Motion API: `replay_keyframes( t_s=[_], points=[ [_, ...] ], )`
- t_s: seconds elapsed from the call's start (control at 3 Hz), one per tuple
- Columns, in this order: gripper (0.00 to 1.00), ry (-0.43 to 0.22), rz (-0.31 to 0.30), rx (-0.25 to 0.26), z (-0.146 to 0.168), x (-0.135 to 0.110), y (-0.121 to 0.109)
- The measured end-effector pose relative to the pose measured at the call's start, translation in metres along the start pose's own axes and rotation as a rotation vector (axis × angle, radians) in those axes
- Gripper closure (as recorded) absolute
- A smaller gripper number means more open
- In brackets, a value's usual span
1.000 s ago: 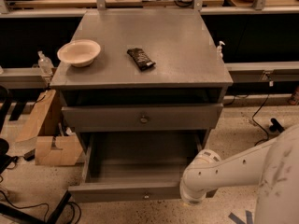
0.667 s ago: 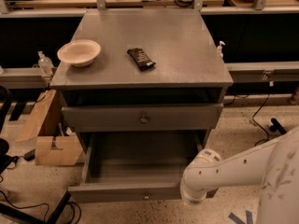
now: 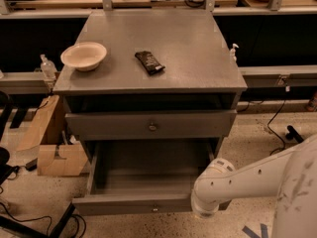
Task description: Open middle drawer
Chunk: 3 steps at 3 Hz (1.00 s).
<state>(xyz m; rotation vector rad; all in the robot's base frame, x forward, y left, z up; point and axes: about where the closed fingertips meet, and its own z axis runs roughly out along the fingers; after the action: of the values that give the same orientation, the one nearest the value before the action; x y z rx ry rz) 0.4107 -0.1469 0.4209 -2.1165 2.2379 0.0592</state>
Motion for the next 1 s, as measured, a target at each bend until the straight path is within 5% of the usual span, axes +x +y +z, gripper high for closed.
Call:
replay_keyframes(
  t_s=[0.33,1.0],
  points=[
    [1.00,0.000,0.000,0.000,0.0000,0.0000,0.0000],
    [0.59,0.000,0.000,0.000,0.0000,0.0000,0.0000]
  ],
)
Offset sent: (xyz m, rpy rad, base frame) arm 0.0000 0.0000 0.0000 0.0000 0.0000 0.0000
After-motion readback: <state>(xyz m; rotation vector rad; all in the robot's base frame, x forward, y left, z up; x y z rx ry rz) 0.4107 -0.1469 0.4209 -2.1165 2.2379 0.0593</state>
